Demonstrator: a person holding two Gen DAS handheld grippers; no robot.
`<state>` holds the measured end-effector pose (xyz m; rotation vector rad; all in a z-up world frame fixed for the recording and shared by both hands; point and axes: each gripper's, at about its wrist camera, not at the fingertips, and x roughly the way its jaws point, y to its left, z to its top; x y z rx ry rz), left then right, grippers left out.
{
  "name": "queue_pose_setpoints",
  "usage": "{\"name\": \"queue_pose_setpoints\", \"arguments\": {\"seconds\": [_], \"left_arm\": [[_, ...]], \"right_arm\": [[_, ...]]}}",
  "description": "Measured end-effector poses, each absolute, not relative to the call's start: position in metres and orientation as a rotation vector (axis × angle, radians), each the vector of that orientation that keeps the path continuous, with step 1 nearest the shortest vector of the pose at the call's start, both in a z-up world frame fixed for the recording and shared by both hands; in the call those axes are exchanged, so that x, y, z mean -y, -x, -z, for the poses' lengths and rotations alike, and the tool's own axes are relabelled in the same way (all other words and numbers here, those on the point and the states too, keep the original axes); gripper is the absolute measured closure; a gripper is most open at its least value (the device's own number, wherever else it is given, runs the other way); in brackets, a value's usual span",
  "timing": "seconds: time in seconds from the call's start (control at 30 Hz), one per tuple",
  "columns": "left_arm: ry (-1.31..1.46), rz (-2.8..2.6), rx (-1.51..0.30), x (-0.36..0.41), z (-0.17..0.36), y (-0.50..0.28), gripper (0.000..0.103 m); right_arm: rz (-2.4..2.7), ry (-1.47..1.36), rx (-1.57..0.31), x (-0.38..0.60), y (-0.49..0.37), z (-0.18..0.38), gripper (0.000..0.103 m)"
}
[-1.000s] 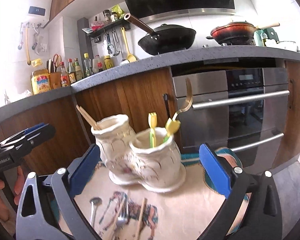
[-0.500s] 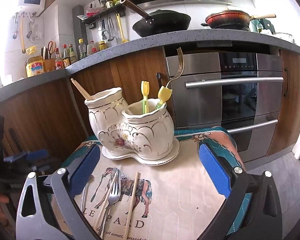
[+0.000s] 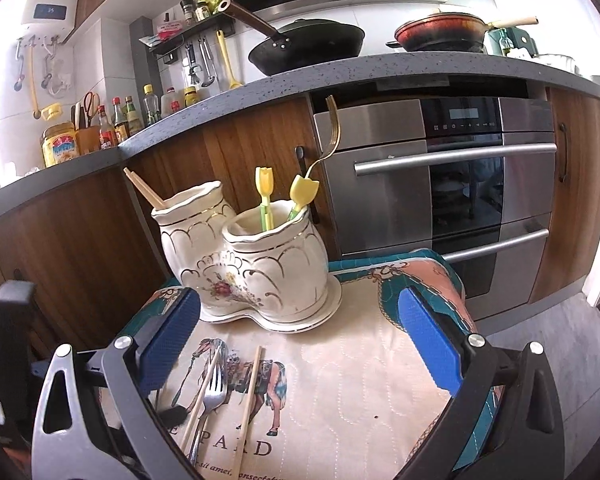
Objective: Organize utensils
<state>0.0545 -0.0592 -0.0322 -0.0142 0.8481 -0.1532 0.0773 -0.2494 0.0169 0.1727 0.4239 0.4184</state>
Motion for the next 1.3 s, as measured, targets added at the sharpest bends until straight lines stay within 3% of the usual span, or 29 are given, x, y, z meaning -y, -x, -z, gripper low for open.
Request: {"name": "queue_pose_setpoints", "arguments": {"seconds": [0.07,0.13,0.23,0.4,1.07,1.3], "left_arm": [[0.018,0.174,-0.88,0.065,0.036,-0.06,0.021],[0.019,0.196,-0.915,0.071,0.039,-0.066,0.047],[0.044,0.226,-0.96,0.074,0.044,-0.073,0.068],[0.102,0.226,-0.984,0.071,0.045,-0.081,0.09],[0.318,0.269,-0.895,0.031,0.016,-0.076,0.096],[0.219,0.236,-0.883,0.034,0.014,-0.077,0.096]], "right_arm": [[-0.419,-0.178,-0.424,0.251,-0.078,-0.018,0.005],[-0.419,-0.179,-0.421,0.252,-0.077,-0.018,0.005],[-0.42,-0.181,-0.421,0.253,-0.077,-0.018,0.005],[-0.422,-0.183,-0.415,0.254,-0.076,-0.019,0.005],[-0.41,-0.157,-0.43,0.252,-0.081,-0.014,0.005],[-0.401,-0.146,-0.428,0.252,-0.081,-0.013,0.005]]}}
